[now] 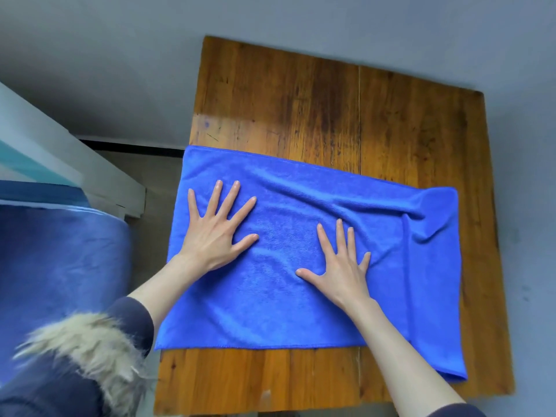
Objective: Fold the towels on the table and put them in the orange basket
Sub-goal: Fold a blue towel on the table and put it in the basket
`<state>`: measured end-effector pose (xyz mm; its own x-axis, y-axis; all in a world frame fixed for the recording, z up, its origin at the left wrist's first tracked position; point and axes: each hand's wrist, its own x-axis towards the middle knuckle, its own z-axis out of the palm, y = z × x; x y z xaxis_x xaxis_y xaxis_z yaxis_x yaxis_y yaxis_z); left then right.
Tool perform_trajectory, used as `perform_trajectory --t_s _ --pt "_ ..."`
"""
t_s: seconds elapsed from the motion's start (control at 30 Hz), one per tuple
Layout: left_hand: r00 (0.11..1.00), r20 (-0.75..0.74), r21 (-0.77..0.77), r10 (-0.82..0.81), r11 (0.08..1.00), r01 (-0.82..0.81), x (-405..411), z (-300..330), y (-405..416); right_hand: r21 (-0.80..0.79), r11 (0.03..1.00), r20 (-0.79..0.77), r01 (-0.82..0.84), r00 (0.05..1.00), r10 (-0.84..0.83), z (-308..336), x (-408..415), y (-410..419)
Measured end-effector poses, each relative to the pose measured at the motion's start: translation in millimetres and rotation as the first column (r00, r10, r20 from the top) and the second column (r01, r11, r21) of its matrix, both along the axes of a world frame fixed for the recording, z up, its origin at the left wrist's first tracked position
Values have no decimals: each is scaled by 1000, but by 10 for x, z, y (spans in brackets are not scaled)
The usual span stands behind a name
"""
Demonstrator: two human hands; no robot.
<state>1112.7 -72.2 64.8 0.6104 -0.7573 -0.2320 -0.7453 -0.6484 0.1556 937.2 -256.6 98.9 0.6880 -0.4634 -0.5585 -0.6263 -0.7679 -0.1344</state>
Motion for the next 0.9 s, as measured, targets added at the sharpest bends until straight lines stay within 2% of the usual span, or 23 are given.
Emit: perform_trajectory --t_s 0.13,0.3,0.4,0.5,0.6,0.73,0.9 --pt "999 -22 39 37 999 -36 -49 0 2 86 996 99 13 995 -21 79 -143 -1" --pt "997 -72 -43 14 999 -17 -346 161 -234 62 968 378 242 892 -247 280 -394 -255" --pt "995 -92 -58 -30 998 25 -578 226 -472 2 887 448 461 793 -413 357 -594 -581" --pt "990 -93 -78 -109 992 102 -793 287 -809 -26 735 499 678 646 -578 386 -781 -982" --pt "979 -96 -116 -180 979 169 -1051 320 -1210 -22 641 464 767 576 -674 346 -987 -1343" --pt "964 -100 -126 -247 964 234 -1427 274 -1712 77 548 311 833 502 -807 208 -1214 -1713" --pt "954 -135 4 -267 963 270 -1760 196 -2136 205 591 186 780 562 -806 119 -1325 -1916"
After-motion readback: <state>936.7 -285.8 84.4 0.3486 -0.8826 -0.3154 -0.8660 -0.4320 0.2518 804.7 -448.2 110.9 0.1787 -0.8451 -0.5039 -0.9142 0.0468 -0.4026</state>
